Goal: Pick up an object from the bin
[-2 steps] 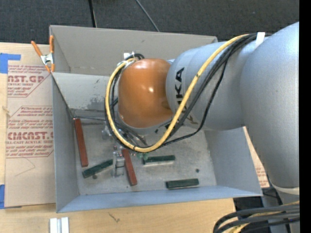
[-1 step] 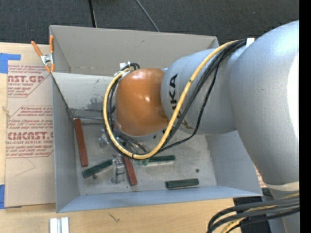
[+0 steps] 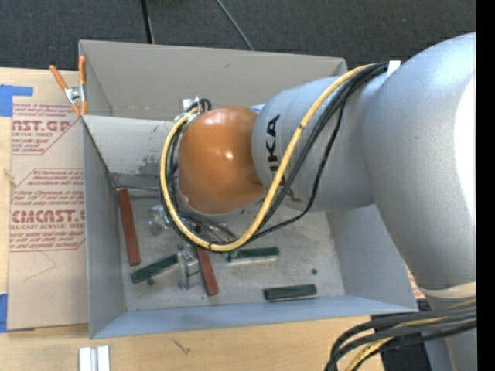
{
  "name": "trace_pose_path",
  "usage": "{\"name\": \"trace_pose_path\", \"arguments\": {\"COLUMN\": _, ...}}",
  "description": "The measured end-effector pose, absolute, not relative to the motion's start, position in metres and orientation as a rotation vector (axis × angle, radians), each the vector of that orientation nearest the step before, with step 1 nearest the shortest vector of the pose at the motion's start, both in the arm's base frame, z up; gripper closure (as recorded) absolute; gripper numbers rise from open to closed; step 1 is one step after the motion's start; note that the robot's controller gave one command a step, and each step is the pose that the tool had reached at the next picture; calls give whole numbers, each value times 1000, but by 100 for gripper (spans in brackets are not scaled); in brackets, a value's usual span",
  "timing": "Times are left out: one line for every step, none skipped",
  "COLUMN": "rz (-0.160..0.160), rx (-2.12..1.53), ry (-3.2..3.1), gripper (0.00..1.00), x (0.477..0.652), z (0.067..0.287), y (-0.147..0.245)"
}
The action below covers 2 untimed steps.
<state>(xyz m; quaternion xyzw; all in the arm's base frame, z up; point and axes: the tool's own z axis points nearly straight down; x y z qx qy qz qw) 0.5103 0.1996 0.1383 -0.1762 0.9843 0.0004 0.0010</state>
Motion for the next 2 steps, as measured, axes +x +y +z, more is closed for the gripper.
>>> {"name": "trace_pose_path", "arguments": {"rz": 1, "rx": -796, "ry": 3032, "gripper": 0, "x": 528, "z": 80, "y": 205}}
{"name": "trace_pose_path", "arguments": {"rz": 4, "rx": -886, "ry": 3002, "gripper": 100, "x": 533, "z": 56, "y": 208}}
